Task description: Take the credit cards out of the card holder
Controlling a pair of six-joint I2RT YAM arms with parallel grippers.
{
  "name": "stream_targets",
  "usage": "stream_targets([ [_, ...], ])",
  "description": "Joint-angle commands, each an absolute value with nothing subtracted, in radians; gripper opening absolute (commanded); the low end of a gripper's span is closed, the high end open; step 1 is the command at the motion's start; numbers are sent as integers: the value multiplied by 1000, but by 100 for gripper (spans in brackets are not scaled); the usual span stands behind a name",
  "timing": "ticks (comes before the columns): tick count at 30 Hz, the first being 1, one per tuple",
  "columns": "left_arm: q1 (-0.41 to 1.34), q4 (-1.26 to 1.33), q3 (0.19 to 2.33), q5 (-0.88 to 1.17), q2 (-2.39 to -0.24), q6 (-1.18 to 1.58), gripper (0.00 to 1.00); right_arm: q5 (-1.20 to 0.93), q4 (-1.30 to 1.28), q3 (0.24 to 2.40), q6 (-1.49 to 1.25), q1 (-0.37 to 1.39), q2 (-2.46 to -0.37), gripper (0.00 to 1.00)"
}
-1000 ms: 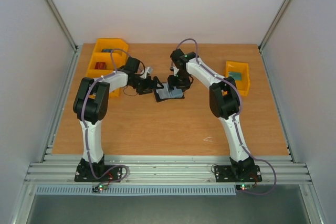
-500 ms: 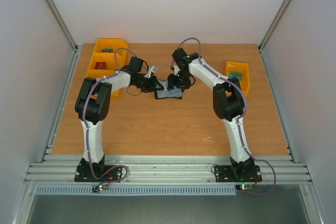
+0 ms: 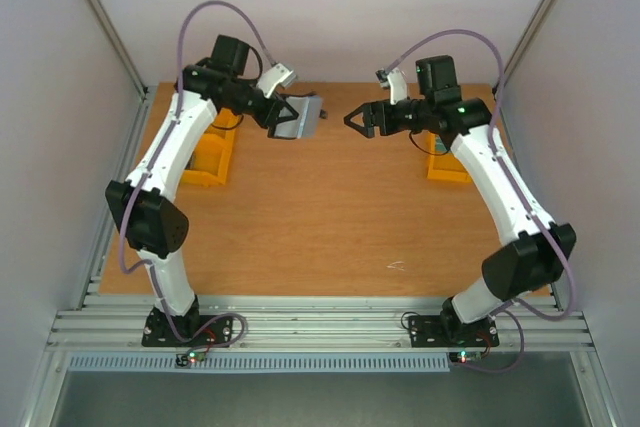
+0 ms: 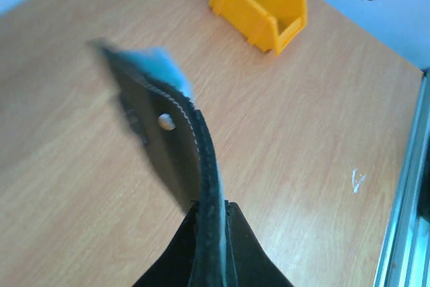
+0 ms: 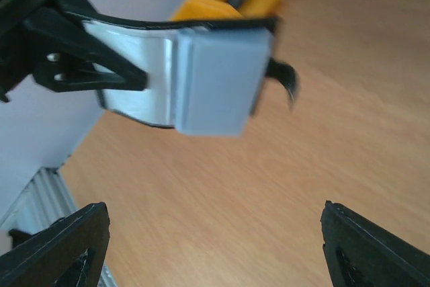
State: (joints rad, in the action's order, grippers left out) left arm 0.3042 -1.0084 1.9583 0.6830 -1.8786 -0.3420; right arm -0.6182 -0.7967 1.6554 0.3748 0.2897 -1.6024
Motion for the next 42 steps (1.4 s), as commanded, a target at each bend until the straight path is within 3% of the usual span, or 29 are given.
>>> stream_targets([
  [1, 312, -1363, 2179, 769, -1847, -594, 0, -758, -690, 1628, 430, 304, -1537, 86],
  [7, 314, -1518, 2448, 821, -1793, -707, 0, -843, -558, 1621, 393, 306, -1442, 86],
  [20, 401, -1512, 2621, 822, -1732, -630, 0, -847, -504, 1611, 443, 356, -1366, 85],
  [42, 419, -1460, 2635, 817, -1760, -556, 0, -921, -485, 1678, 461, 477, -1373, 85],
])
